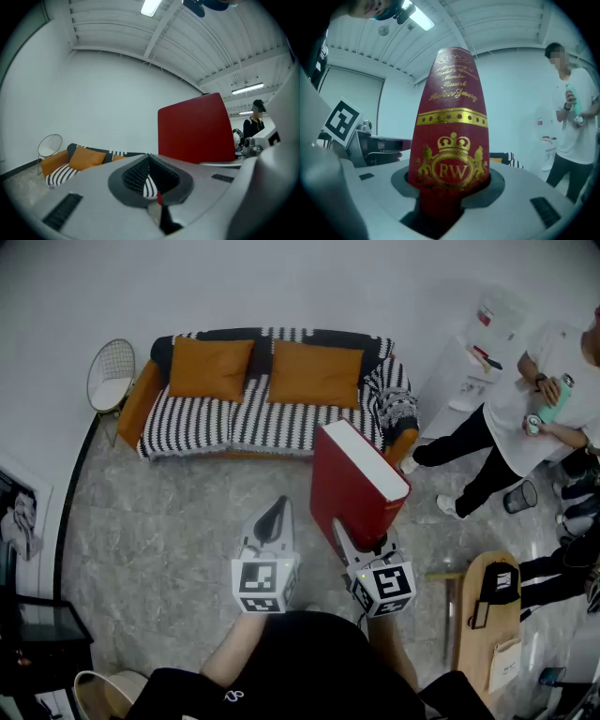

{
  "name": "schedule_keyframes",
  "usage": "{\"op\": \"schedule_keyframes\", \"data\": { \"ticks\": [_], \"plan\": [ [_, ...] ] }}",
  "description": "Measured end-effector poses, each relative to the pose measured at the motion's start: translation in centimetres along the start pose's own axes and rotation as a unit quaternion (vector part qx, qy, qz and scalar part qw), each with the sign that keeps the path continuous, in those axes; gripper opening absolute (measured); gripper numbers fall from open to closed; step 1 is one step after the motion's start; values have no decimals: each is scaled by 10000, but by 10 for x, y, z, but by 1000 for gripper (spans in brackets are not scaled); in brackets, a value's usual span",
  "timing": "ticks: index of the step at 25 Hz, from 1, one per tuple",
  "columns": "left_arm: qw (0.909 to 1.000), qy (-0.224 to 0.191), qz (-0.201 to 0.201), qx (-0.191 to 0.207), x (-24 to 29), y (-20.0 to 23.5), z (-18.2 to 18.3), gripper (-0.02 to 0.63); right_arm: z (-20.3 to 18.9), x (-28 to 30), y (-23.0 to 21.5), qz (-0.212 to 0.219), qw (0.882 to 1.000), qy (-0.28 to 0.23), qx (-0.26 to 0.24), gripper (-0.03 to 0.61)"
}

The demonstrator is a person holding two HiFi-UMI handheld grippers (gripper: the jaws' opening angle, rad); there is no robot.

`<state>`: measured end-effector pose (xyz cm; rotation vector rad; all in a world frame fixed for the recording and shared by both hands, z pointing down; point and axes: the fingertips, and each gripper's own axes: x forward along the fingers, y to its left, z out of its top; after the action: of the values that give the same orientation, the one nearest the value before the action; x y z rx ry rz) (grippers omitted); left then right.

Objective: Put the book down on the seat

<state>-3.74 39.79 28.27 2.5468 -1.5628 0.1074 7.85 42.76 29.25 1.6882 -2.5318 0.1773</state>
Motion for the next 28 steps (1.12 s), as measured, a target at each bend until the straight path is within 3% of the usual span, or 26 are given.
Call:
{"op": "schedule_keyframes", "data": {
  "ticks": [14, 28],
  "plan": [
    [9999, 4, 100, 9, -6, -3, -3, 14, -4, -7, -3, 13, 9998, -43, 181, 212],
    [9999, -127, 76, 26, -11, -37, -2, 14, 0, -39, -19, 74, 9994, -274, 200, 213]
  ]
}}
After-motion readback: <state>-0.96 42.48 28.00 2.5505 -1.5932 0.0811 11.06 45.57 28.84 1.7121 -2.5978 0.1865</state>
